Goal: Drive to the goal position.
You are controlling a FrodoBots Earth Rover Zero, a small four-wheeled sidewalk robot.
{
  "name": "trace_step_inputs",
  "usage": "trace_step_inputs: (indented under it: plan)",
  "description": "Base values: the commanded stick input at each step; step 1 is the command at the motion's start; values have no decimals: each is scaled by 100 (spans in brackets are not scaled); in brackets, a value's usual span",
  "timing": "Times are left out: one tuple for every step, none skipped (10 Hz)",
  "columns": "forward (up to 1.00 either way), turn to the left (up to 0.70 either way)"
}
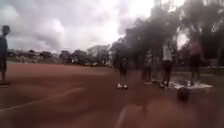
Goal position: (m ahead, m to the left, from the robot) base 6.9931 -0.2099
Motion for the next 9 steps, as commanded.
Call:
trace_step_inputs:
  plan:
    - [85,0]
    - [85,0]
    - [85,0]
    - [85,0]
    - [85,0]
    - [85,0]
    - [85,0]
    - [85,0]
    - [85,0]
